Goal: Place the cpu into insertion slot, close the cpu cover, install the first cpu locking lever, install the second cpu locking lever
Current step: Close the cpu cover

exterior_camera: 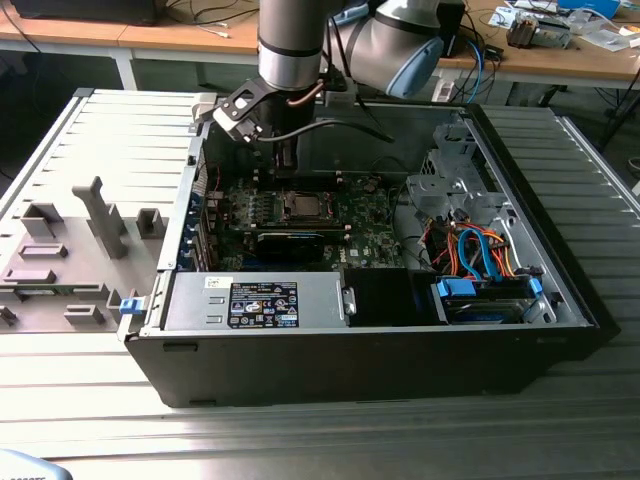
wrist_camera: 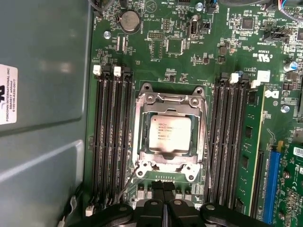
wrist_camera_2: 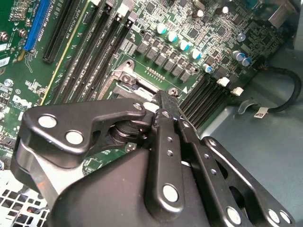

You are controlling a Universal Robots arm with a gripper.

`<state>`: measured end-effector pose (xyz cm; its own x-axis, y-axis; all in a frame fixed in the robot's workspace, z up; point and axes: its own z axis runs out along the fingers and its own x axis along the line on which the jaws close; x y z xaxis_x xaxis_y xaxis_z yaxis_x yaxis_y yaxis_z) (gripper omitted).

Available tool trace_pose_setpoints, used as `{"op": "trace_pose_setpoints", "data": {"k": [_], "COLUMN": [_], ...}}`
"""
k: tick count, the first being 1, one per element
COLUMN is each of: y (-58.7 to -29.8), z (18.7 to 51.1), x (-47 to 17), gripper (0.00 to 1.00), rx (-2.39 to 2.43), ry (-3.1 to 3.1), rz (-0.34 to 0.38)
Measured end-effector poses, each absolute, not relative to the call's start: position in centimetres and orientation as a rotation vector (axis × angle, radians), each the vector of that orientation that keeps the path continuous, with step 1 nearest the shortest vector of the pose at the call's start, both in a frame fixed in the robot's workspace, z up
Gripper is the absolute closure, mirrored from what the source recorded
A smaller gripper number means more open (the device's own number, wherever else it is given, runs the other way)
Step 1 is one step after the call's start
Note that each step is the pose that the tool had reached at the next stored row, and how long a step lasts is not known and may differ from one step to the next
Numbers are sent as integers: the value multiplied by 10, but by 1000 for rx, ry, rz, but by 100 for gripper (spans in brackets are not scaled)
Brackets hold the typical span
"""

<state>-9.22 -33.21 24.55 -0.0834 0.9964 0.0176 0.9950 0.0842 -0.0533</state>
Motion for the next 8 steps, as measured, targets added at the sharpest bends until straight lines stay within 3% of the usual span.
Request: {"op": "trace_pose_setpoints", "data": {"k": [8], "y": [-332], "z": [245], "x": [-98], "gripper": [89], "rx": [-2093], "ry": [-2276], "rz": [42]}}
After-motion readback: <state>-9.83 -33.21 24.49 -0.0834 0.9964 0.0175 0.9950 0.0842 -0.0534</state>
